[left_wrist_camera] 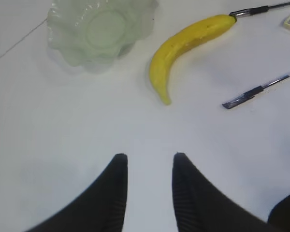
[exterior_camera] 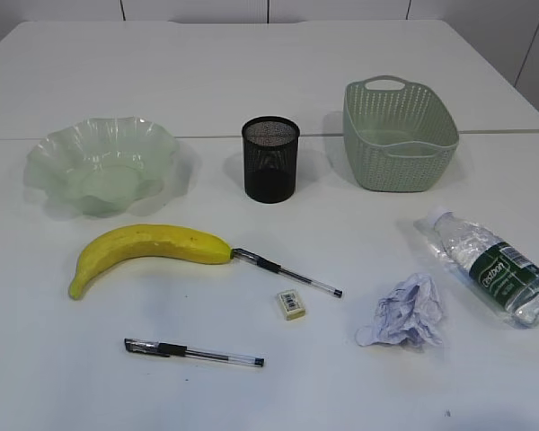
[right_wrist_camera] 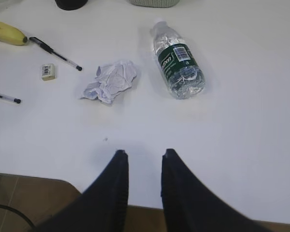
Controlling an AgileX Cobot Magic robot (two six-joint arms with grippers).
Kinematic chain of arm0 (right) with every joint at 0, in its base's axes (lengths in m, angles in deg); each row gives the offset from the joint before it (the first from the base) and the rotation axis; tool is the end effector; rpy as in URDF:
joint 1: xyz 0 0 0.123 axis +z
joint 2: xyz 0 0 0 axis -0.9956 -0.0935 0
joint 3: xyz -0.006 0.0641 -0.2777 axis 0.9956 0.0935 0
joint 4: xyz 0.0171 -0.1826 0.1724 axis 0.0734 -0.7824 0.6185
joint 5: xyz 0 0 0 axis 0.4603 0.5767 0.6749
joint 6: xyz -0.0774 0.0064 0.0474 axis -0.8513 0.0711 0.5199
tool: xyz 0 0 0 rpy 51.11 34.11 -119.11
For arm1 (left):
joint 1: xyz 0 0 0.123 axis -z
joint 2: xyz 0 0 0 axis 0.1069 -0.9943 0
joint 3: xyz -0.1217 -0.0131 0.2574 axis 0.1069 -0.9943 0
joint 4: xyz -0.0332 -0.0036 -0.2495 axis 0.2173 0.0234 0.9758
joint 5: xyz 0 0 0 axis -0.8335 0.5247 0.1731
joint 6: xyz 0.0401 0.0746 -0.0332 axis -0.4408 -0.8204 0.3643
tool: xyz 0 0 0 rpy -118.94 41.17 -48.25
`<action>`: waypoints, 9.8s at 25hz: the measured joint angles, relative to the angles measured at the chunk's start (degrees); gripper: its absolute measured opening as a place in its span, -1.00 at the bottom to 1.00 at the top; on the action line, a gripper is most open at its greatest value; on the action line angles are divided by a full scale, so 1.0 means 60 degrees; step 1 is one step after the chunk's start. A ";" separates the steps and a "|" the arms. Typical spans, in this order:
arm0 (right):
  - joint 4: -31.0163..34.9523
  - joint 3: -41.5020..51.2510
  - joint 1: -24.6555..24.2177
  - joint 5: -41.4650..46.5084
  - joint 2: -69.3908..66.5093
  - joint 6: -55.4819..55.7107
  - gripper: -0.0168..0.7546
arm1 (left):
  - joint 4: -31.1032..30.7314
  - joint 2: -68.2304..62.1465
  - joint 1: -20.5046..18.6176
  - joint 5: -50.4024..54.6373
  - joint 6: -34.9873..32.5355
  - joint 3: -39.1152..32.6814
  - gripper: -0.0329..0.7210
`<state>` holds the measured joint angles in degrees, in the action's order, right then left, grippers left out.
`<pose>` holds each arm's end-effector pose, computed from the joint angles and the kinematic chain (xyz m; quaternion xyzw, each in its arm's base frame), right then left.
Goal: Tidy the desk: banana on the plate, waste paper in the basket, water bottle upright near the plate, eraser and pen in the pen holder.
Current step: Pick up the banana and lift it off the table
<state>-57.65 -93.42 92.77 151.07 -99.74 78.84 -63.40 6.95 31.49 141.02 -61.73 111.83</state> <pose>0.0067 0.0033 0.3249 -0.0662 0.9072 0.0428 0.4132 0.1347 -0.0464 0.3875 0.2589 0.8950 0.0357 0.3615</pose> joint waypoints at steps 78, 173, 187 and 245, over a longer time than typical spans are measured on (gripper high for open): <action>-0.0419 -0.1125 0.0000 -0.0074 -0.2857 -0.0640 -0.50 | -0.2496 -0.3509 0.3753 -0.0769 0.0527 0.0000 0.37; -0.0419 -0.1125 0.0000 -0.0058 -0.2857 -0.0979 -0.50 | 0.1599 -1.0647 -0.0156 -0.6065 -0.6170 0.2065 0.34; -0.0436 -0.1125 0.0000 -0.0040 -0.2857 -0.0996 -0.50 | 0.1840 -1.0749 -0.0426 -0.6065 -0.6308 0.2065 0.31; -0.0436 -0.1125 0.0000 -0.0040 -0.2857 -0.1032 -0.50 | 0.1583 -1.1142 -0.0426 -0.6425 -0.6482 0.2065 0.23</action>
<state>-60.27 -100.17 92.77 150.83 -116.89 72.65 -53.90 -59.90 28.93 102.47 -100.62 124.22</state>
